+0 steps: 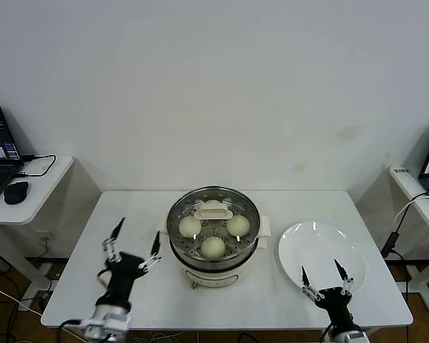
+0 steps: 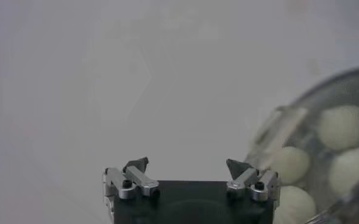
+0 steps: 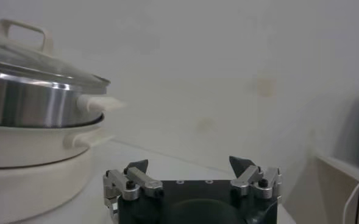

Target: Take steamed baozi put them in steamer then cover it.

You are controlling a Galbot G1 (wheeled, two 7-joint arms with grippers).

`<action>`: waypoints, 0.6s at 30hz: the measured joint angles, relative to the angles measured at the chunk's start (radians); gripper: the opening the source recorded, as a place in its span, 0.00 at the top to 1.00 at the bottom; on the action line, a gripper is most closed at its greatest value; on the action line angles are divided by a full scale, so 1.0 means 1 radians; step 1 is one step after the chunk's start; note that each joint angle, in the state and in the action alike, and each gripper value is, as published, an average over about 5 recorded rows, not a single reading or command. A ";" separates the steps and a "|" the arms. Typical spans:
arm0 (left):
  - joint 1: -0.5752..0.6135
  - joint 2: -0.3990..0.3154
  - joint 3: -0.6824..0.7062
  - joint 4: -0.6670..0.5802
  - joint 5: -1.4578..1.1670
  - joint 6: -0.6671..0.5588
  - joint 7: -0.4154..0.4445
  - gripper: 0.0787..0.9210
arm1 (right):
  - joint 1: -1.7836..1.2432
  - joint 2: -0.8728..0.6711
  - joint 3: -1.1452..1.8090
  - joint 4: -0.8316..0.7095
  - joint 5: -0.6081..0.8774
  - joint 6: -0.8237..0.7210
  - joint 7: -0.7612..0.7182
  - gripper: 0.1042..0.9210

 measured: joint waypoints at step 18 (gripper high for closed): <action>0.266 -0.074 -0.121 0.074 -0.471 -0.287 -0.057 0.12 | -0.128 -0.081 -0.031 0.034 0.085 0.032 0.018 0.12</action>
